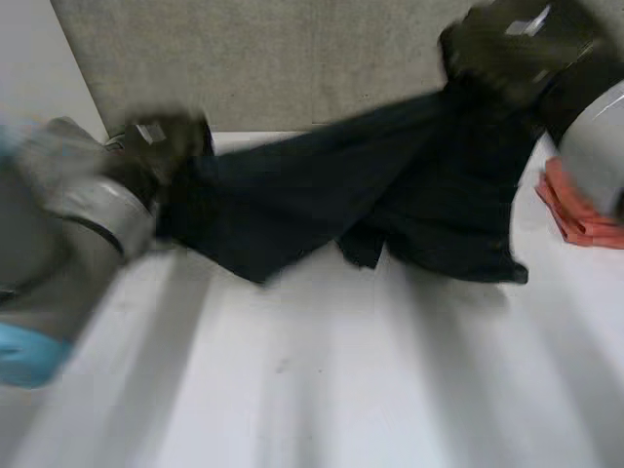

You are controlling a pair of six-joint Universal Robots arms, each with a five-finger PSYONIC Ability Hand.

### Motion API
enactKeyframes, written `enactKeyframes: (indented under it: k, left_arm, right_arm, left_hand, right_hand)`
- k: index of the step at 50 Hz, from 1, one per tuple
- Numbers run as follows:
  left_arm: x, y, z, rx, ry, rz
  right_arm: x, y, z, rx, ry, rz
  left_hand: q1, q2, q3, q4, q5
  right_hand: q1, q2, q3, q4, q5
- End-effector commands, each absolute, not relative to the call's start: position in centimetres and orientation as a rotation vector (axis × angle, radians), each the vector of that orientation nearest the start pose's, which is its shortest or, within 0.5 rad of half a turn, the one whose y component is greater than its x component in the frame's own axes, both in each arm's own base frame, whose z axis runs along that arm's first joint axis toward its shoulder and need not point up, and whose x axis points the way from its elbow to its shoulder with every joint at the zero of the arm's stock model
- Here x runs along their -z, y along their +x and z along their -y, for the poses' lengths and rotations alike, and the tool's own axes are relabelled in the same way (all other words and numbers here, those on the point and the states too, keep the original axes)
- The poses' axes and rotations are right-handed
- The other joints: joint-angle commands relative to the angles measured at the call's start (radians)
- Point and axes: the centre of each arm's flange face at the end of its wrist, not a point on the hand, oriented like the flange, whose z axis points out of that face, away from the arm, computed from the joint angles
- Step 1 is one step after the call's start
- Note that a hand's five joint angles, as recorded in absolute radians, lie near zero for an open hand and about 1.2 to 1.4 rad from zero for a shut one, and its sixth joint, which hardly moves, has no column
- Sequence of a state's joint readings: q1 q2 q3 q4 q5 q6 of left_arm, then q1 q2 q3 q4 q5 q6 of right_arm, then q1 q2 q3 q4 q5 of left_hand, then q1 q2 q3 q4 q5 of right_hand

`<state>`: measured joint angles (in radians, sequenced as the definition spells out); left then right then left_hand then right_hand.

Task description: Fold the laundry.

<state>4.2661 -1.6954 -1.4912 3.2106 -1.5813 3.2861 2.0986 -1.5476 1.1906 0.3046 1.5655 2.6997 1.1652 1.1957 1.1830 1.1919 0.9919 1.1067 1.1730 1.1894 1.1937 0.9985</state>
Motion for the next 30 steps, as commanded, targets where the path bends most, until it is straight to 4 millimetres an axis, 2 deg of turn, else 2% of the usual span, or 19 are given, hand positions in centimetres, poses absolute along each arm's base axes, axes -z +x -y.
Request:
enactKeyframes:
  k: [1, 2, 5, 6, 9, 12, 13, 15, 20, 23, 26, 27, 30]
  left_arm:
    - [-40.9, -23.8, 20.3, 2.725, 0.707, -1.938]
    - [-42.2, -23.4, 19.8, 2.739, 0.704, -1.928]
    - [-43.8, -22.7, 19.6, 2.755, 0.674, -1.918]
    - [-45.0, -22.3, 19.5, 2.781, 0.644, -1.899]
    - [-47.0, -21.8, 20.2, 2.84, 0.583, -1.838]
    - [-47.1, -22.0, 21.9, 2.833, 0.571, -1.854]
    - [-46.9, -22.2, 23.3, 2.816, 0.553, -1.864]
    - [-46.3, -22.5, 24.9, 2.792, 0.548, -1.893]
    - [-42.8, -24.6, 29.2, 2.699, 0.605, -2.031]
    - [-37.7, -26.5, 32.6, 2.561, 0.671, -2.171]
    - [-34.6, -27.5, 34.4, 2.495, 0.715, -2.219]
    - [-32.7, -28.1, 35.7, 2.481, 0.737, -2.224]
    - [-30.4, -29.0, 37.6, 2.499, 0.767, -2.185]
  right_arm:
    - [-44.7, 24.0, 18.3, 2.362, -0.935, -1.78]
    - [-45.8, 23.6, 18.0, 2.387, -0.926, -1.757]
    - [-47.0, 23.0, 17.7, 2.419, -0.905, -1.738]
    - [-47.7, 22.8, 17.6, 2.437, -0.892, -1.723]
    - [-48.4, 22.6, 17.5, 2.448, -0.86, -1.708]
    - [-48.3, 22.7, 17.9, 2.433, -0.844, -1.713]
    - [-47.8, 23.0, 18.4, 2.408, -0.838, -1.732]
    - [-47.0, 23.4, 19.3, 2.373, -0.835, -1.765]
    - [-43.0, 24.6, 23.2, 2.245, -0.789, -1.907]
    - [-38.7, 25.8, 26.6, 2.174, -0.724, -2.012]
    - [-36.3, 26.8, 28.2, 2.168, -0.707, -2.02]
    - [-34.7, 27.6, 29.2, 2.178, -0.697, -2.0]
    - [-32.6, 29.2, 30.7, 2.221, -0.696, -1.93]
  left_hand:
    - [0.231, 0.201, 0.213, 0.204, 0.23]
    - [0.231, 0.201, 0.213, 0.204, 0.23]
    - [0.231, 0.201, 0.213, 0.204, 0.23]
    - [0.231, 0.201, 0.213, 0.204, 0.23]
    - [0.231, 0.201, 0.213, 0.204, 0.23]
    - [0.231, 0.201, 0.213, 0.204, 0.23]
    - [0.231, 0.201, 0.213, 0.204, 0.23]
    - [0.231, 0.201, 0.213, 0.204, 0.23]
    - [0.231, 0.201, 0.213, 0.204, 0.23]
    - [0.231, 0.201, 0.213, 0.204, 0.23]
    - [0.231, 0.201, 0.213, 0.204, 0.23]
    - [0.231, 0.201, 0.213, 0.204, 0.23]
    - [0.231, 0.201, 0.213, 0.204, 0.23]
  right_hand:
    - [0.29, 0.223, 0.207, 0.203, 0.223]
    - [0.29, 0.223, 0.207, 0.203, 0.223]
    - [0.29, 0.223, 0.207, 0.203, 0.223]
    - [0.29, 0.223, 0.207, 0.203, 0.223]
    - [0.29, 0.223, 0.207, 0.203, 0.223]
    - [0.29, 0.223, 0.207, 0.203, 0.223]
    - [0.29, 0.223, 0.207, 0.203, 0.223]
    - [0.29, 0.223, 0.207, 0.203, 0.223]
    - [0.29, 0.223, 0.207, 0.203, 0.223]
    - [0.29, 0.223, 0.207, 0.203, 0.223]
    - [0.29, 0.223, 0.207, 0.203, 0.223]
    - [0.29, 0.223, 0.207, 0.203, 0.223]
    - [0.29, 0.223, 0.207, 0.203, 0.223]
